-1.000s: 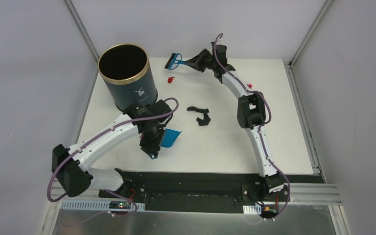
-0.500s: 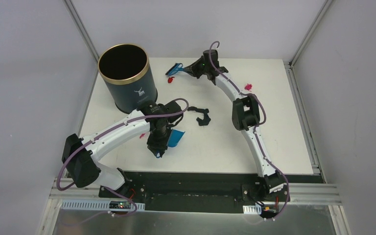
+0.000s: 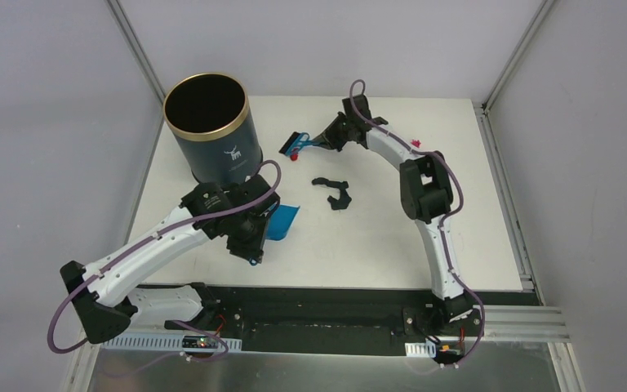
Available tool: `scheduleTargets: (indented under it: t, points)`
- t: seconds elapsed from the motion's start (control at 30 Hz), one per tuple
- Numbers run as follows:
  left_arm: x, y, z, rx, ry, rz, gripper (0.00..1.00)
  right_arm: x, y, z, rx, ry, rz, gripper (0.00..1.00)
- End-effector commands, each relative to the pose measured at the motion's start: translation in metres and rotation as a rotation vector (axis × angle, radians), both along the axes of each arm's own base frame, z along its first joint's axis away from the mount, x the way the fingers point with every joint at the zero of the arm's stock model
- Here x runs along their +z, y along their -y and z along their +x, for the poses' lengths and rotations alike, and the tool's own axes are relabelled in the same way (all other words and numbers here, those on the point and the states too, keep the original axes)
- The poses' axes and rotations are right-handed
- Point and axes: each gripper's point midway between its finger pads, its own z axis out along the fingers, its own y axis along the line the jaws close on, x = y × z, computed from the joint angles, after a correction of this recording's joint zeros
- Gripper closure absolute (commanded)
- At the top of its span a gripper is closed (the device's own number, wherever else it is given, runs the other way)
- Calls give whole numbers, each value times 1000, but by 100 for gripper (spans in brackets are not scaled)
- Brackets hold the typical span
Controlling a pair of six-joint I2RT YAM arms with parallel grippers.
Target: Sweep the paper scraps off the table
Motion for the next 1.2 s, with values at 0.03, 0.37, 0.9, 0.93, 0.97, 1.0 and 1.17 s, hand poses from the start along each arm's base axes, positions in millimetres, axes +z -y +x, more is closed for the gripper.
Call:
scheduleTargets:
  t: [0.03,0.37,0.9,0.93,0.97,1.0,1.17]
  points:
    - [-3,-14,-7,47,32,1,100,-3,43,-78,104,-133,-196,100]
    - [14,-13,-17,-18,47,-31,100,-12,155,-182,291,-344,-385,100]
    - [-40,55,34,-422,47,70,100,166,309,-180,294,73,-159,100]
    - [-43,59,36,-449,44,74,100,171,319,-176,296,94,-158,100]
    - [-46,64,36,-476,39,78,100,175,330,-172,307,127,-166,100]
    - [-49,69,37,-500,32,79,100,176,338,-168,318,143,-189,100]
    - [-72,88,42,-568,11,100,92,159,389,-137,314,176,-482,100]
